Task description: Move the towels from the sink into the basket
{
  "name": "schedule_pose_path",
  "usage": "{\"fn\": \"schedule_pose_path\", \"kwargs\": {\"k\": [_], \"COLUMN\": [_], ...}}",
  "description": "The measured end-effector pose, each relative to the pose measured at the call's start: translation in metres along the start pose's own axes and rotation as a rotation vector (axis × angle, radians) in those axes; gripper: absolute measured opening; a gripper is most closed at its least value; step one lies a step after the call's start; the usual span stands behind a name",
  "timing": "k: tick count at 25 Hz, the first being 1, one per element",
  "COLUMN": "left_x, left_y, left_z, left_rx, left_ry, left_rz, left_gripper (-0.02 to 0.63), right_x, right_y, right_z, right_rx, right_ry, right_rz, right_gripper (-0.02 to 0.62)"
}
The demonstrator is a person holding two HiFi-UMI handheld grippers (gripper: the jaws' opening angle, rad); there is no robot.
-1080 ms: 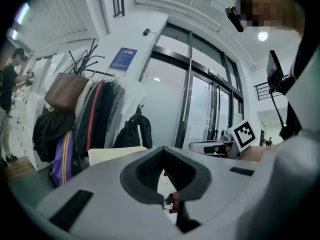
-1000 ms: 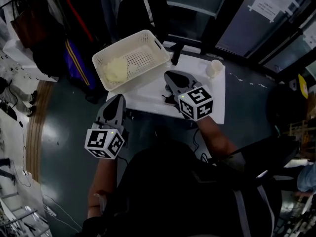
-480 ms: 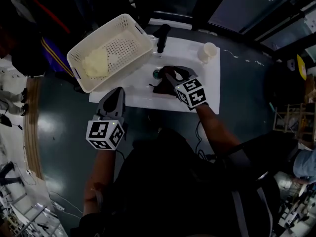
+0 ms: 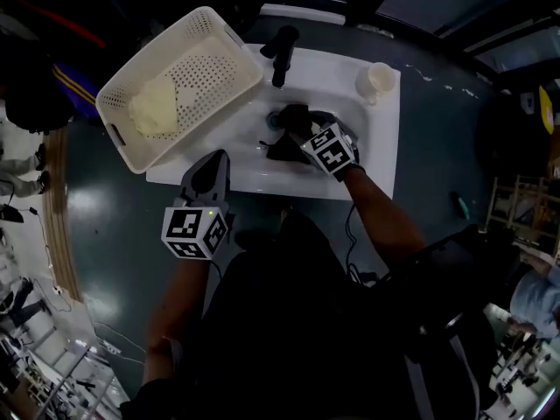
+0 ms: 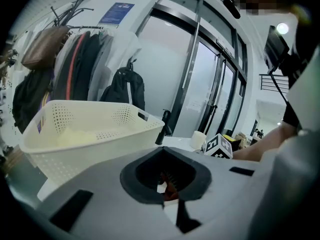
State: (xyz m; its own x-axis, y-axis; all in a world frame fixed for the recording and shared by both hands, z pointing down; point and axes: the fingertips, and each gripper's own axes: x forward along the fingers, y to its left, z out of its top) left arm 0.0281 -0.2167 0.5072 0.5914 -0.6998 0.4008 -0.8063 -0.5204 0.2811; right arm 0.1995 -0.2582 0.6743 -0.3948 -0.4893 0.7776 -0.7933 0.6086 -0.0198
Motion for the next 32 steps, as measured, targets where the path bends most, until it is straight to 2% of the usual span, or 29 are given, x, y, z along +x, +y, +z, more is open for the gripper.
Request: {"fn": "schedule_pose_path", "kwargs": {"k": [3,8,11,16,18,22,27,32], "left_x": [0.010,0.020,0.022,0.019,0.016,0.007,-0.012,-0.033], "left_y": [0.001,0.003,0.003,0.005,0.005,0.005,0.009,0.015], "left_z": [-0.010,-0.023,-0.027,-0.031,-0.034,-0.035,-0.029,-0.018], "left_rx": [-0.008,-0.022,-0.030,-0.035,-0.036,-0.039,-0.036,-0.034], "left_ry": [0.024,0.066,0.077,0.083,0.086,0.081,0.057,0.010], "left_rz": [0.011,0.023,0.018,0.024,0.031,0.043,0.057,0.068], "left_gripper": [0.003,0.003,0.003,0.003,0.005,0.003,0.003,0.003], "right_x": [0.022,0.050,0.063,0.076,0.080,0.082,0.076,0.060], "right_y": [-0.003,-0.004,-0.005,-0.002,0.002,0.004,0.008,0.018], "right_z": [-0.019,-0.040,-0.050,-0.062,-0.066,-0.068,-0.064,-0.050], "right_rx": [-0.060,-0.076,-0.111,-0.109,-0.091,-0.054,-0.057,-0.045], "right_ry": [0.076,0.143,0.183,0.206,0.212,0.224,0.241,0.208], "right_rz": [0.019,0.053,0.061,0.071,0.088,0.100,0.073,0.067], "right_gripper": [0.282,0.308,0.308,0.302,0.254,0.199,0.103,0.094]}}
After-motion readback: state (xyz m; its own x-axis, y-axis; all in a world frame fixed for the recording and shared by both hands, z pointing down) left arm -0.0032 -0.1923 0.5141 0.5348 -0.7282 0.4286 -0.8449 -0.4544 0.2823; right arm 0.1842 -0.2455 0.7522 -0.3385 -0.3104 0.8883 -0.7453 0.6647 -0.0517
